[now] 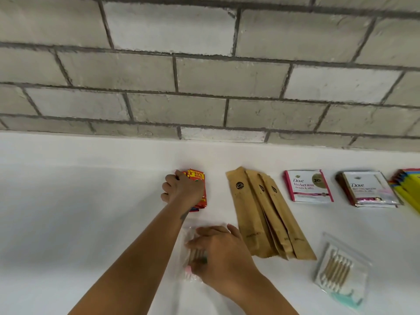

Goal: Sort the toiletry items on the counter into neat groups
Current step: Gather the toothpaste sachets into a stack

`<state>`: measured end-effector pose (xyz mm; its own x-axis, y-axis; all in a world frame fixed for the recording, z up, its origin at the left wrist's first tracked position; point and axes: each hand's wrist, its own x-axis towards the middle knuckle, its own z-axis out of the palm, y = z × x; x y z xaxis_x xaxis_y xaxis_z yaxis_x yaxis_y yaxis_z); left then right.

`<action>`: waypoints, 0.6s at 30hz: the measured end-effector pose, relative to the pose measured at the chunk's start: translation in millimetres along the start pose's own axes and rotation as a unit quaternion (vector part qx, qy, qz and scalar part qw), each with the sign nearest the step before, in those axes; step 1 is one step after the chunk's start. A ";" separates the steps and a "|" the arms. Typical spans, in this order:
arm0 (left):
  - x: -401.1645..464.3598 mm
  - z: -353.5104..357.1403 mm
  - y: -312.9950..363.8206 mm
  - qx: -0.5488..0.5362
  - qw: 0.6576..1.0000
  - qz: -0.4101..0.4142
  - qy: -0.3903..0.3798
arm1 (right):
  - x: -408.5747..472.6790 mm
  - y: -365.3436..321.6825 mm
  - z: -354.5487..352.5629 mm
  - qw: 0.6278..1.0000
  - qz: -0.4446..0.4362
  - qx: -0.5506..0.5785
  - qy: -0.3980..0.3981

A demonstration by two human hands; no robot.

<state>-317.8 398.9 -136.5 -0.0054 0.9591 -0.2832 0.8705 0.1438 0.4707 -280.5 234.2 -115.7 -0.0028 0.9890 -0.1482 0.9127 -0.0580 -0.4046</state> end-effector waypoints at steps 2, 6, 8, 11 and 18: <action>-0.2 -3.0 -0.5 -0.009 1.000 -0.001 -0.008 | -0.5 -0.9 3.0 1.000 0.000 0.017 0.011; -4.2 -7.9 -3.0 -0.038 0.999 0.002 -0.014 | -2.7 -1.8 3.0 0.998 -0.005 0.058 0.018; -11.1 -12.1 -5.6 -0.050 0.999 0.000 0.000 | -5.6 -2.2 -0.9 0.997 -0.008 0.082 0.014; -28.1 -20.3 -13.7 -0.087 0.996 -0.007 0.026 | -14.8 -3.5 -9.4 0.995 -0.006 0.101 0.025; -81.7 -18.8 -39.3 -0.039 0.997 0.041 0.046 | -40.8 3.7 -24.4 0.976 0.054 0.198 0.076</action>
<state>-360.8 319.4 -116.1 0.0166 0.9863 -0.1640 0.8294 0.0780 0.5532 -267.0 197.0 -89.2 0.1738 0.9810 -0.0858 0.6749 -0.1822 -0.7151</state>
